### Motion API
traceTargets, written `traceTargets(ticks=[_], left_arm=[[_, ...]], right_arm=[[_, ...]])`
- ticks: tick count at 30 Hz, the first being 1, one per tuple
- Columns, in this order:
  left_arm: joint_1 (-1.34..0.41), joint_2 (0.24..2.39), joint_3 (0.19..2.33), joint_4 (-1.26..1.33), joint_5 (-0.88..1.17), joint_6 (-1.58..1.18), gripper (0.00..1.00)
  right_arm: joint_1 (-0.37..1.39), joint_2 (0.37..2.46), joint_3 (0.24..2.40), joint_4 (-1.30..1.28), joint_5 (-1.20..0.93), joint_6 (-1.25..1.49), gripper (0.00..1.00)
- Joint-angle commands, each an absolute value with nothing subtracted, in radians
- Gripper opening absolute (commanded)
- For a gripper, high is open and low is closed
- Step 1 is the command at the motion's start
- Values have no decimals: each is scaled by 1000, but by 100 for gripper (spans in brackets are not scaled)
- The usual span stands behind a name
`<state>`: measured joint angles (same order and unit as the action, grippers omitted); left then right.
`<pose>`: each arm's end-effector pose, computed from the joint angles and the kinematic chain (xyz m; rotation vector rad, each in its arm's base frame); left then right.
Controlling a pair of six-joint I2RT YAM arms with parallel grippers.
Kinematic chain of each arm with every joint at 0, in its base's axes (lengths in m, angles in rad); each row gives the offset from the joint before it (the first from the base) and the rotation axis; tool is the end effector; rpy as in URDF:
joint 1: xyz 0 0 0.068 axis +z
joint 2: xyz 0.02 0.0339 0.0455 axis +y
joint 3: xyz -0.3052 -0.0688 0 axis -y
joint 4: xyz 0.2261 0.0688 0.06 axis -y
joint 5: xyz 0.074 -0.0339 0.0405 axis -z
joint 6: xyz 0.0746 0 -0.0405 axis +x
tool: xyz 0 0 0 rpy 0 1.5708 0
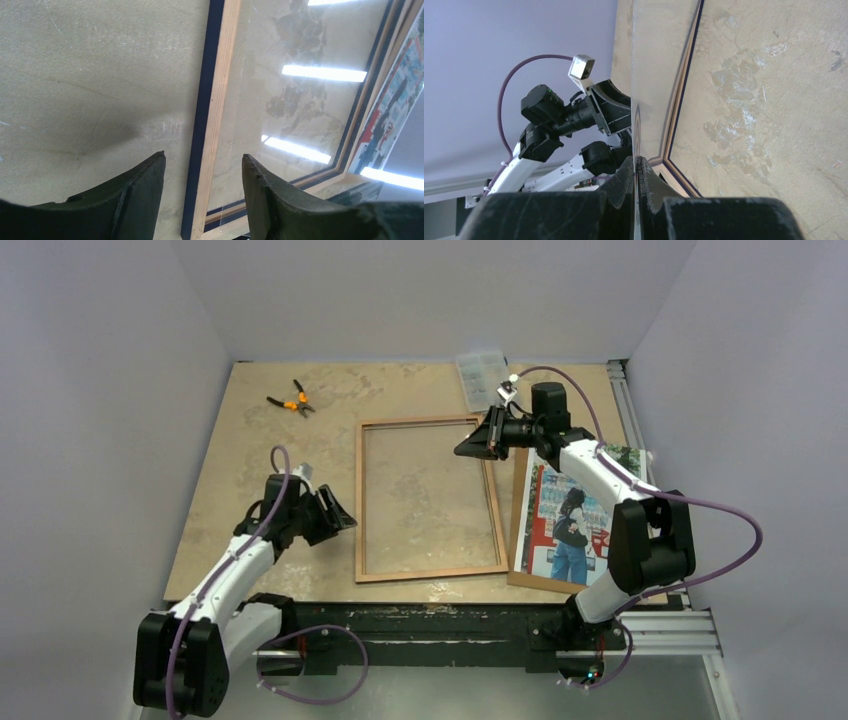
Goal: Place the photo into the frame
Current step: Adjust the photo frame item on the photo frame.
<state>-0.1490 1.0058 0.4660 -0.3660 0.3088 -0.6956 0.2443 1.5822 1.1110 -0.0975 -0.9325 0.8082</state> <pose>0.1656 -0.0478 0.1924 -0.5592 2.5054 -0.7267 0.3270 0.1433 0.3057 0.0300 2.3051 1.5785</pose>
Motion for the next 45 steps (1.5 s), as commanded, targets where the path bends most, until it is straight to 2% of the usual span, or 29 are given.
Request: traceTargets(ticks=[1, 14, 19, 24, 33, 45], left_arm=[[-150, 943, 438, -306, 321, -728, 56], [-216, 1041, 409, -182, 282, -795, 40], [-245, 1096, 419, -185, 251, -808, 25], [-247, 1117, 430, -206, 240, -801, 19], [-249, 1111, 439, -227, 233, -790, 11], [-248, 1109, 444, -239, 227, -783, 8]], right_arm=[[250, 1526, 1134, -69, -939, 812, 0], [250, 1508, 1130, -74, -938, 814, 0], [250, 1507, 1120, -70, -941, 814, 0], [251, 1513, 1114, -58, -957, 809, 0], [253, 1534, 1094, -35, -937, 802, 0], [267, 1573, 1063, 59, -932, 838, 0]])
